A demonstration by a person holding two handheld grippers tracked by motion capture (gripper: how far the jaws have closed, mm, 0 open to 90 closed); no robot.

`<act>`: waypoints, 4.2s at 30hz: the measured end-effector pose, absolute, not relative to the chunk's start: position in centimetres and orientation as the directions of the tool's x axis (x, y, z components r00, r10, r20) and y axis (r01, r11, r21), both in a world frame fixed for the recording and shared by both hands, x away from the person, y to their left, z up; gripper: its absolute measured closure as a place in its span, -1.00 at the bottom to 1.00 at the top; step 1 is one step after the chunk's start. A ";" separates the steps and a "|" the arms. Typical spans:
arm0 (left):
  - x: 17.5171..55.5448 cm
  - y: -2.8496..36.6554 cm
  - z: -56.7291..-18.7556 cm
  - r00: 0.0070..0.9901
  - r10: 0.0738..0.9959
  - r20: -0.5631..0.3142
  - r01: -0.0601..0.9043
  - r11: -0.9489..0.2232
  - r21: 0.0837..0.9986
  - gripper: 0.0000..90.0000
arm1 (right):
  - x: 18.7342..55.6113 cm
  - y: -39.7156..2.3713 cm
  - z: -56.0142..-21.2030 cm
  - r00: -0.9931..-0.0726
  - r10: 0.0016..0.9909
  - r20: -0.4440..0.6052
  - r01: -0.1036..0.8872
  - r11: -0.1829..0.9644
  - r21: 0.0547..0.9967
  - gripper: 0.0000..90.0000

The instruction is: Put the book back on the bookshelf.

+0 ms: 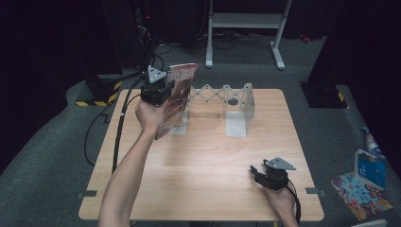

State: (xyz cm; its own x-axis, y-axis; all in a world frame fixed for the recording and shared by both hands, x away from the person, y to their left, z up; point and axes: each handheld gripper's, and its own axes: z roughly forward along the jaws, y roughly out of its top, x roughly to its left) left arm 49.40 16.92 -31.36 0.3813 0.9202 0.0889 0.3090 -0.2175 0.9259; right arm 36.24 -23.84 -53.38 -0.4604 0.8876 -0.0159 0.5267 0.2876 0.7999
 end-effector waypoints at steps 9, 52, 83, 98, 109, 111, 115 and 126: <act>49.9 17.2 -32.7 0.364 0.930 0.045 0.283 -0.157 0.946 0.87 | 36.2 -23.8 -53.4 -0.460 0.887 -0.017 0.526 0.288 0.800 -0.18; 45.2 20.0 -35.8 0.362 0.931 0.048 0.352 -0.184 0.918 0.83 | 36.2 -23.8 -53.4 -0.462 0.887 -0.016 0.527 0.289 0.799 -0.18; 42.1 21.5 -36.7 0.363 0.932 0.004 0.360 -0.144 0.922 0.82 | 36.2 -23.8 -53.4 -0.463 0.886 -0.017 0.527 0.291 0.798 -0.18; 41.5 22.9 -37.0 0.347 0.937 -0.033 0.373 -0.105 0.922 0.81 | 36.2 -23.8 -53.4 -0.463 0.886 -0.017 0.527 0.291 0.799 -0.18; 41.3 23.3 -37.1 0.349 0.936 -0.035 0.368 -0.103 0.924 0.80 | 36.2 -23.8 -53.4 -0.459 0.888 -0.012 0.532 0.285 0.797 -0.18; 41.4 23.4 -37.0 0.348 0.936 -0.049 0.367 -0.088 0.926 0.77 | 36.2 -23.8 -53.4 -0.459 0.888 -0.012 0.531 0.286 0.798 -0.18; 41.7 23.5 -36.8 0.343 0.938 -0.058 0.374 -0.080 0.924 0.73 | 36.2 -23.8 -53.4 -0.459 0.888 -0.014 0.530 0.287 0.798 -0.18; 42.5 23.1 -35.4 0.303 0.952 -0.050 0.397 -0.078 0.915 0.66 | 36.1 -23.7 -53.4 -0.459 0.889 -0.012 0.532 0.285 0.797 -0.18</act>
